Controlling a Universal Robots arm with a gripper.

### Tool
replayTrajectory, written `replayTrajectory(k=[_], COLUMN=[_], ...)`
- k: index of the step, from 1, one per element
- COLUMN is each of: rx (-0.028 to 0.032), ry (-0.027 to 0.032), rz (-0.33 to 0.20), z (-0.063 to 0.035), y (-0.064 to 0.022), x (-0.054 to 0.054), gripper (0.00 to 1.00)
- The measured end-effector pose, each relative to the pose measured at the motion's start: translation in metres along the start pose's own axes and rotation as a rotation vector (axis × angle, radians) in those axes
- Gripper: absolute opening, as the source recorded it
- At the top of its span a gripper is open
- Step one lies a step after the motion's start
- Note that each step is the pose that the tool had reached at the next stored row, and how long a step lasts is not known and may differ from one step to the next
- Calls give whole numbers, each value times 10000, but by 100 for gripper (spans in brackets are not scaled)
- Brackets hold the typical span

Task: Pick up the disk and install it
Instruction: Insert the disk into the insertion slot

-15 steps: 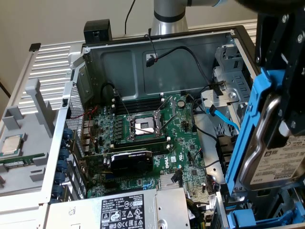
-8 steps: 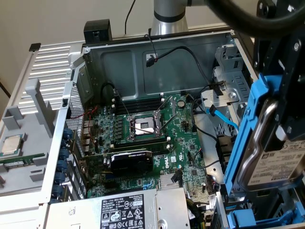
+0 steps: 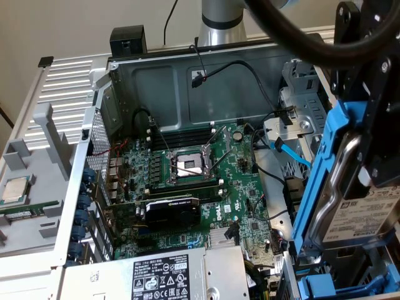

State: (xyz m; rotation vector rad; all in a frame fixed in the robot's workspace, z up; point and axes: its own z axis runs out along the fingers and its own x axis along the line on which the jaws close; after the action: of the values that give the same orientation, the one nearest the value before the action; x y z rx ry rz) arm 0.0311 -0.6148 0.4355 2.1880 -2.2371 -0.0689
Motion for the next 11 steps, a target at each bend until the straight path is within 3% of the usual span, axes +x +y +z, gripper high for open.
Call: replayTrajectory(k=[11], rx=[-1], ry=[-102], rz=[11], z=[41], y=[3], x=[17], gripper=[37])
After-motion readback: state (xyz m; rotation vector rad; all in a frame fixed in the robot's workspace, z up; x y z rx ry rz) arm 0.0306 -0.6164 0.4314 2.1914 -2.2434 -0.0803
